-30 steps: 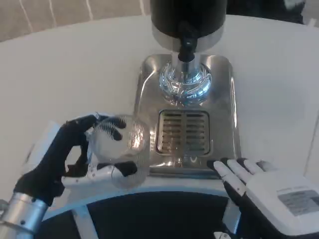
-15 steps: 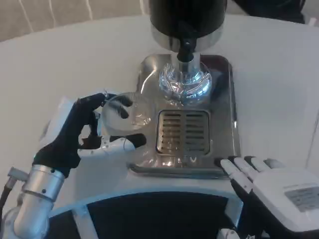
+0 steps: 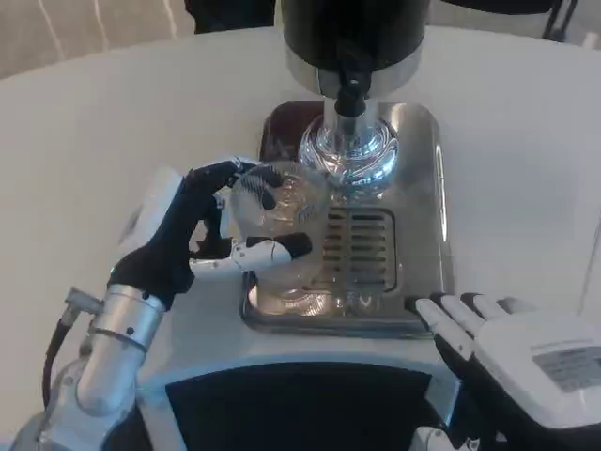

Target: Grasp the cup under the faucet to collect the drink, then remove the cup.

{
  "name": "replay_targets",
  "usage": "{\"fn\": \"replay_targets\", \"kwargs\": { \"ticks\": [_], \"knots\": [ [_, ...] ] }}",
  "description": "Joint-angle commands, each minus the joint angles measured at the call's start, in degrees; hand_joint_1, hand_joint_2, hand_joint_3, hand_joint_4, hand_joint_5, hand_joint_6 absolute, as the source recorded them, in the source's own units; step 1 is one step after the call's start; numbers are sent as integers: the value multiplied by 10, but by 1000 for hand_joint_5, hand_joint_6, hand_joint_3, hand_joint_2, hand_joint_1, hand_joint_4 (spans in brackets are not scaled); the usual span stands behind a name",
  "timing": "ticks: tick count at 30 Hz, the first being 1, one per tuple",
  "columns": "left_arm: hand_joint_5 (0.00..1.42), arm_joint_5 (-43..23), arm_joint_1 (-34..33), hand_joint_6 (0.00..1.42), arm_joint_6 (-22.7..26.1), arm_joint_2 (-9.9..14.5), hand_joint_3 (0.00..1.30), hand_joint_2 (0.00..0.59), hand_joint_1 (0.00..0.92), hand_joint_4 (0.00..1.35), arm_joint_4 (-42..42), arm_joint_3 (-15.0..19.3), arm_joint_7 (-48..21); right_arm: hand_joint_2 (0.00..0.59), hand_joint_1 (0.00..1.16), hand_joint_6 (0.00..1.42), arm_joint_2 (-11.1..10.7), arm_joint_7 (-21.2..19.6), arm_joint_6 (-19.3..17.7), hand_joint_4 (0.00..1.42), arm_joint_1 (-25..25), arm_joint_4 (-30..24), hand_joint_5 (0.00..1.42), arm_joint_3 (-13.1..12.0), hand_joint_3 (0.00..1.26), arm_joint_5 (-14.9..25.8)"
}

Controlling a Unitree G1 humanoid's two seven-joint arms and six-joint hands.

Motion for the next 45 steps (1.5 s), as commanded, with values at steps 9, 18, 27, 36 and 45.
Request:
{"fn": "replay_targets", "kwargs": {
  "ticks": [9,18,27,36,45],
  "knots": [
    [1419,18,-74,1216,-7,-42,1029,0,629,1245,78,-44,33,542,292,0,25,9,-3,0,5,-8,0,-61,0,38],
    [1354,34,-97,1170,13,-55,990,0,608,1148,103,-65,47,549,280,0,29,18,-4,0,0,-8,0,-73,0,46],
    [853,60,-105,824,62,-41,633,40,316,606,108,-96,72,542,268,0,33,19,-3,0,4,-8,0,-70,0,47],
    [463,58,-108,496,76,-21,388,33,196,290,108,-109,66,510,240,0,35,17,0,0,6,-8,0,-57,0,43],
    [410,26,-105,411,54,-14,340,51,150,241,106,-95,17,498,191,0,37,11,3,0,14,-8,0,-56,0,46]
  ]
}}
